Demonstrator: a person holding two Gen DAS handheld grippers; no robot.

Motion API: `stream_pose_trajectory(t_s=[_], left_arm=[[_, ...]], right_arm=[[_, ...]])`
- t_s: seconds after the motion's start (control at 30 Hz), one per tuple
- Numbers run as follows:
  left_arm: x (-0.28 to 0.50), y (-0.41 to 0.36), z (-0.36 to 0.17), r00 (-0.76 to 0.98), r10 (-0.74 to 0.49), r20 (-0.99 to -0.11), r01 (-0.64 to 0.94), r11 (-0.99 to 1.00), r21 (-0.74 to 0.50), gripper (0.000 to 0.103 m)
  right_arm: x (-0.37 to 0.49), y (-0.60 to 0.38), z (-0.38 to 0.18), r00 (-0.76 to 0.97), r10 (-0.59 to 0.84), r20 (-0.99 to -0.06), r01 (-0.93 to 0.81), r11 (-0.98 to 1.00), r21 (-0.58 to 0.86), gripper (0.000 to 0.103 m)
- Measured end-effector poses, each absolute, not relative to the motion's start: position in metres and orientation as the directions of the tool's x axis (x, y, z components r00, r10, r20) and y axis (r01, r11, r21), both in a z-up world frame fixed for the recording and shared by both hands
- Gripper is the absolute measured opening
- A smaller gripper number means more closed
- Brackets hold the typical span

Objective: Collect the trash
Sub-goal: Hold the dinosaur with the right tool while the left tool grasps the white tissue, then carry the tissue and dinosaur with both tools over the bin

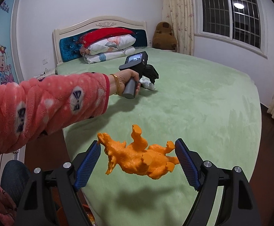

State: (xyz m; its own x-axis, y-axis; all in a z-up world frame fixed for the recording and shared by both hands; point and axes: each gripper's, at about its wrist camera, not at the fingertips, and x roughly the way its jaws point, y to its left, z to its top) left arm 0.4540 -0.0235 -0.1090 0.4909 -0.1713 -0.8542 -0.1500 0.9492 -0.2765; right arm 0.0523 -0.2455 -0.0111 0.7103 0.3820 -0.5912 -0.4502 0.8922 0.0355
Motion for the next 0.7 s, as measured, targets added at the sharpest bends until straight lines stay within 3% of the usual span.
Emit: stream_pose_trajectory(t_s=[0.33,0.7], left_arm=[[0.419,-0.017,-0.079,0.514,-0.100,-0.852,-0.090,0.981,-0.169,0.038],[0.271,0.024,-0.002,0.623,-0.067,-0.779,0.058,0.998,-0.039,0.038]], right_arm=[[0.043,-0.249,0.001,0.726,0.401,-0.559,-0.452,0.890,0.051,0.079],[0.024,-0.230,0.009,0.701,0.436,-0.564,-0.481,0.873,0.078,0.079]])
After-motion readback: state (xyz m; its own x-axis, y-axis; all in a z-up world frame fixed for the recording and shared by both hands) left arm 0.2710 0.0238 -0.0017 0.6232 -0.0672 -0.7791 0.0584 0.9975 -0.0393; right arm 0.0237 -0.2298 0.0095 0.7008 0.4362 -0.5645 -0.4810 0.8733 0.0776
